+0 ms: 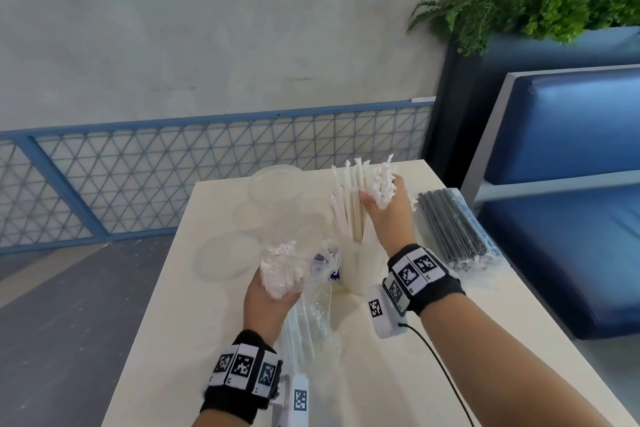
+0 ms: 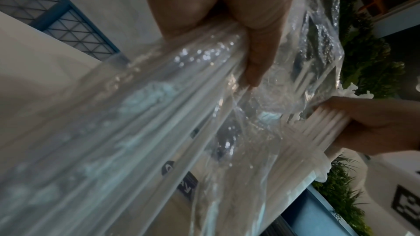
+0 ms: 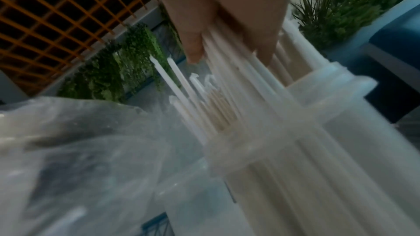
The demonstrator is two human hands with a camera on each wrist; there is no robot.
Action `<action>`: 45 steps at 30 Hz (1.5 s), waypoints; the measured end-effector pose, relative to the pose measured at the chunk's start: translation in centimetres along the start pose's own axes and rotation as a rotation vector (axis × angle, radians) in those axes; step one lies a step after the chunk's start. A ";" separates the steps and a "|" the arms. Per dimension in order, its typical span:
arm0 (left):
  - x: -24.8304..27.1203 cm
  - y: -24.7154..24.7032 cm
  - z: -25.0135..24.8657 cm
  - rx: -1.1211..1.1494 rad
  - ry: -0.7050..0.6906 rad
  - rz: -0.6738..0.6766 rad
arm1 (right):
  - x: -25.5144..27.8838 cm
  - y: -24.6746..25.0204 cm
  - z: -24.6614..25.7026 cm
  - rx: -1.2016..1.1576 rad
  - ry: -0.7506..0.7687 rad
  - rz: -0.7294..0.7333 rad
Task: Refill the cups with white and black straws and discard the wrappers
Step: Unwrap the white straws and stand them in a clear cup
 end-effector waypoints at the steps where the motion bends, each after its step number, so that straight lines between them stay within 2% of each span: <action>1: 0.0 0.1 0.0 0.005 0.000 -0.004 | 0.7 0.0 0.4 0.074 0.083 -0.103; 3: 0.0 0.0 0.0 0.025 0.002 -0.008 | 2.7 -0.4 1.6 0.178 0.345 -0.309; 4: -0.1 0.0 0.0 0.036 0.002 -0.009 | 3.9 -0.9 2.0 0.188 0.452 -0.316; 6: 0.0 -0.1 0.0 0.063 0.001 -0.028 | 5.6 -2.3 2.0 0.152 0.550 -0.099; 8: 0.1 -0.2 -0.1 0.036 -0.014 -0.035 | 6.4 -4.0 0.9 0.132 0.484 0.197; 10: 0.5 -0.2 -0.4 -0.005 -0.040 -0.017 | 6.7 -5.4 -0.6 0.193 0.341 0.383; 13: 1.1 -0.5 -1.0 -0.021 -0.072 0.013 | 6.7 -6.1 -1.9 0.267 0.181 0.584; 17: 1.0 -0.4 -0.6 -0.006 -0.094 0.079 | 7.2 -6.4 -1.5 0.233 0.185 0.751; 21: 1.0 -0.8 -0.8 -0.193 -0.070 0.134 | 8.3 -7.4 -1.4 0.139 0.170 0.724; 23: 1.2 -1.1 -0.9 -0.206 -0.017 0.207 | 8.8 -7.9 -1.6 0.072 0.142 0.712; 26: 1.5 -1.2 -0.6 -0.120 0.025 0.373 | 9.2 -8.7 -2.1 0.004 0.012 0.656; 29: 1.7 -1.1 -0.7 -0.077 0.004 0.446 | 9.0 -8.8 -2.1 -0.039 -0.083 0.538; 33: 1.9 -0.8 -0.4 -0.135 -0.008 0.526 | 8.7 -8.4 -2.0 -0.108 -0.107 0.452; 35: 2.3 -1.1 -1.1 -0.099 -0.036 0.471 | 8.4 -8.2 -2.2 -0.158 -0.115 0.422; 38: 2.4 -1.6 -2.3 0.001 -0.056 0.231 | 8.4 -8.5 -2.7 -0.148 -0.097 0.415; 41: 1.6 -1.7 -2.8 -0.093 -0.115 0.043 | 8.8 -8.7 -2.6 -0.159 -0.039 0.338; 43: 1.2 -1.6 -2.9 -0.141 -0.147 -0.016 | 9.0 -8.7 -2.4 -0.220 -0.020 0.325; 45: 0.9 -1.5 -2.9 -0.106 -0.158 -0.008 | 9.0 -8.4 -2.4 -0.282 -0.041 0.340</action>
Point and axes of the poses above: each hand's wrist, its own x-axis away from the middle knuckle, its own y-axis out of the back of the hand, z = x × y, the point moved 1 cm from there along -x, towards the middle knuckle, and after that the axes turned 13 degrees about z, right-handed, at the moved point
